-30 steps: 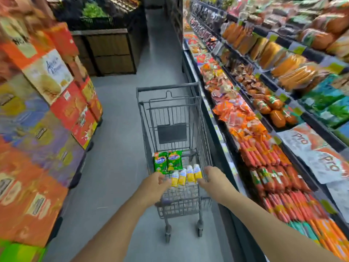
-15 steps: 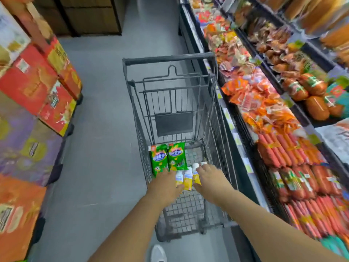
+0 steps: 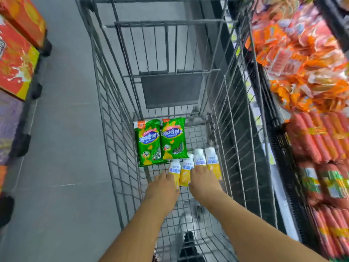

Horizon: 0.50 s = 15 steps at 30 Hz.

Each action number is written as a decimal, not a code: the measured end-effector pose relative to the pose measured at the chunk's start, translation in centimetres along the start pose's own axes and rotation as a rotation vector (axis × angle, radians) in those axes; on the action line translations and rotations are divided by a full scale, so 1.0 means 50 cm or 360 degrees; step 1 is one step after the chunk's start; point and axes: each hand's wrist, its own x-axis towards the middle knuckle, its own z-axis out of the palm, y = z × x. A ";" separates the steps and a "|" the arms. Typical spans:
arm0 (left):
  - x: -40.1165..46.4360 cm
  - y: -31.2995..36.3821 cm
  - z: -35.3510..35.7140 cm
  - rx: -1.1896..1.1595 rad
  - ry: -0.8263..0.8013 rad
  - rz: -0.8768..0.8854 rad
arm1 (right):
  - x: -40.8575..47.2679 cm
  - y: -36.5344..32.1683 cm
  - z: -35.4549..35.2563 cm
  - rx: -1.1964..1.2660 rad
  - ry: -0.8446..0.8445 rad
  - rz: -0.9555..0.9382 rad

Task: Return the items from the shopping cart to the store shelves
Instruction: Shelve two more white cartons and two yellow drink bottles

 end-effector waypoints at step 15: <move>0.200 0.001 0.139 -0.0692 0.0024 -0.0485 | 0.161 -0.029 0.133 0.1239 0.0320 0.0495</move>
